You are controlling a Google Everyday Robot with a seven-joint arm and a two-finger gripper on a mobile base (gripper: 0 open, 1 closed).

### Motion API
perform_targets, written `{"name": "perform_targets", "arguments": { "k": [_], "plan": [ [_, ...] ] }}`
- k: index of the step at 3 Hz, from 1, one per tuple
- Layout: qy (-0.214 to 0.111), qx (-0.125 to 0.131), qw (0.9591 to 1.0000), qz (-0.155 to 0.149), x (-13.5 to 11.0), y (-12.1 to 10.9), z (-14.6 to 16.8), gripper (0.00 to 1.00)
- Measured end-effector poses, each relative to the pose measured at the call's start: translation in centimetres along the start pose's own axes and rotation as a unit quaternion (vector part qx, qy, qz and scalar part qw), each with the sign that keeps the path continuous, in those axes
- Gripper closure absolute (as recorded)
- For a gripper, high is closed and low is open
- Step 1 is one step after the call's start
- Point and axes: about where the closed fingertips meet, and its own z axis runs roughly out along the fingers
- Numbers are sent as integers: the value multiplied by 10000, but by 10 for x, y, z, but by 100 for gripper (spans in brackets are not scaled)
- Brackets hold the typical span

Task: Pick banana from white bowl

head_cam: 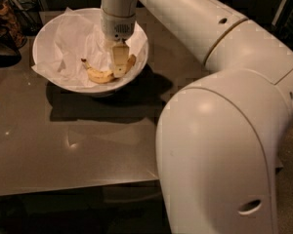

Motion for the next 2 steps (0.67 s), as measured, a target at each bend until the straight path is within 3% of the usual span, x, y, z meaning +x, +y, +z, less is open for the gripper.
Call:
{"name": "perform_targets", "arguments": {
  "k": [2],
  "plan": [
    [23, -192, 9998, 45, 4, -1, 17, 36]
  ]
}}
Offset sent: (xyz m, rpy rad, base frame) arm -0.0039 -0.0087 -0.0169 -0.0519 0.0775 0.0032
